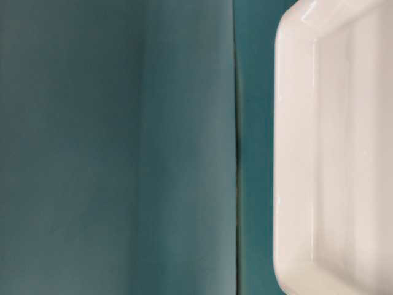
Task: Lift the white case with both hands.
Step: 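Move both grippers inward toward the left and right rims of the white tray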
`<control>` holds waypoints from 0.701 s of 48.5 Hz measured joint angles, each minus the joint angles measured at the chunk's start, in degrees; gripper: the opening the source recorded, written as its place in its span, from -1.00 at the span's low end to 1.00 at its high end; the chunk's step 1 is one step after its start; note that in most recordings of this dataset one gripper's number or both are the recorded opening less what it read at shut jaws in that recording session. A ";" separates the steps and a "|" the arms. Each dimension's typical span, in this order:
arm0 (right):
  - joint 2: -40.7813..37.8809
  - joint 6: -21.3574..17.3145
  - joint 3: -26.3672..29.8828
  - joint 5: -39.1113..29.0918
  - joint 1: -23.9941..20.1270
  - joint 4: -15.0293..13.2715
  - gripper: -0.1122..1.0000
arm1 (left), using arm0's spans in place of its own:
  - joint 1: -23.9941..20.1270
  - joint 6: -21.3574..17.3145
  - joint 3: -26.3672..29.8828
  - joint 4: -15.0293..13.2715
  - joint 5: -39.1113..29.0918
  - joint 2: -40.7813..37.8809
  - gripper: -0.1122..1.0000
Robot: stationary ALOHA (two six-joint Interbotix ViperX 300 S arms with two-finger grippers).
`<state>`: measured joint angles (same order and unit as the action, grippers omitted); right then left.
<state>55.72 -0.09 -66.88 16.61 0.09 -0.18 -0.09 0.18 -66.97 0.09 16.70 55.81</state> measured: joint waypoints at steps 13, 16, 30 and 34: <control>0.44 -5.89 0.26 -1.41 0.44 3.16 -0.79 | 2.02 7.12 2.46 0.70 -0.44 -1.49 -0.85; 0.44 -8.70 0.44 -2.90 0.62 3.87 -0.79 | 2.11 8.88 3.08 0.70 -0.97 -1.49 -0.85; -0.26 -30.94 2.55 -12.74 1.67 9.40 -0.79 | 2.72 31.11 4.66 0.70 -2.46 -3.52 -0.85; -0.97 -38.50 2.72 -15.29 1.67 9.67 -0.79 | 2.72 39.11 4.75 0.79 -2.81 -4.31 -0.85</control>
<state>54.76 -38.58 -64.16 1.32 1.76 9.49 2.64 39.29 -62.23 0.88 13.89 51.50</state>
